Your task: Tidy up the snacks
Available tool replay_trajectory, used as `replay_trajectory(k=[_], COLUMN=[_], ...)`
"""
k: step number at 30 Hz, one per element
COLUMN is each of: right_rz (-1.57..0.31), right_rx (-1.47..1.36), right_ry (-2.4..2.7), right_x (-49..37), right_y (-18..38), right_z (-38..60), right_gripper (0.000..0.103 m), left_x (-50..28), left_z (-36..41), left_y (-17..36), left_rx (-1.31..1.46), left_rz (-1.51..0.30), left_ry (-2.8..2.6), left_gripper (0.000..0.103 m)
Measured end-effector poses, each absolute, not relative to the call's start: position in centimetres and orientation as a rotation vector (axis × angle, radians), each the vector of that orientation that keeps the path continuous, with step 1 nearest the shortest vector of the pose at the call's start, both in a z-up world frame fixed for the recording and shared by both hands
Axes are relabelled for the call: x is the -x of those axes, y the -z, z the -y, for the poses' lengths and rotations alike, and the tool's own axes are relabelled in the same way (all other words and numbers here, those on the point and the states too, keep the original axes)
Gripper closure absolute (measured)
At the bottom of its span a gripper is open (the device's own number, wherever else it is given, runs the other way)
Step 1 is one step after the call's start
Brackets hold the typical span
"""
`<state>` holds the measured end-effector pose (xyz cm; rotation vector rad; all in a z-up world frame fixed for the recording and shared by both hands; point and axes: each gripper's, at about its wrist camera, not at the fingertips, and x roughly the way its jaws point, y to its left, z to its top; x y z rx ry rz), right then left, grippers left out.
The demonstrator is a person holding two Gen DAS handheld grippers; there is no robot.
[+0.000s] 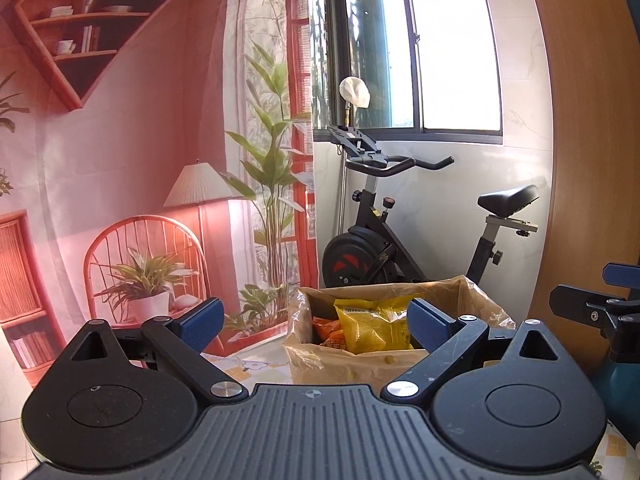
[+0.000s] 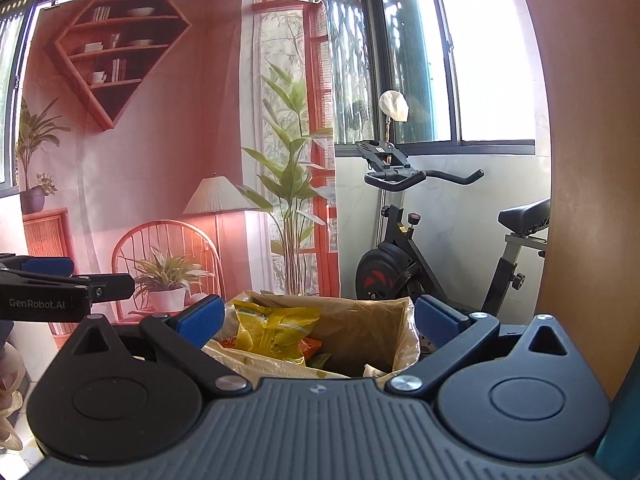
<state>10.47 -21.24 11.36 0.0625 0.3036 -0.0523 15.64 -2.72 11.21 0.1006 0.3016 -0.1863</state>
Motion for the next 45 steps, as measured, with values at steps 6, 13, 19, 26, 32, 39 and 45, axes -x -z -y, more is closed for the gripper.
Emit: replay_trajectory(k=[6, 13, 19, 26, 32, 39, 45], right_rz=[-0.311, -0.311, -0.303, -0.306, -0.31, -0.316, -0.317], right_rx=[-0.064, -0.064, -0.062, -0.066, -0.065, -0.062, -0.062], right_ry=[0.052, 0.055, 0.069, 0.087, 0.099, 0.102, 0.102], right_x=[-9.9, -9.4, -9.0, -8.7, -8.6, -8.8, -8.8], right_y=[-11.4, -11.3, -11.3, -11.1, -10.9, -11.0, -10.9], right_z=[20.8, 20.8, 20.8, 20.8, 20.9, 20.8, 20.8], right_gripper=[0.0, 0.0, 0.0, 0.0, 0.0, 0.0, 0.0], left_x=[-14.8, -14.1, -13.8, -13.4, -13.2, -13.3, -13.3], left_z=[1.9, 2.3, 2.3, 1.9, 1.8, 1.8, 1.9], left_y=[-11.6, -11.6, -11.5, -11.5, -11.6, -11.5, -11.6], left_rx=[-0.089, -0.098, -0.103, -0.091, -0.095, -0.093, -0.094], left_rz=[-0.301, -0.288, -0.284, -0.28, -0.279, -0.289, -0.292], left_ry=[0.166, 0.175, 0.18, 0.174, 0.171, 0.17, 0.169], left_gripper=[0.004, 0.004, 0.004, 0.004, 0.004, 0.004, 0.004])
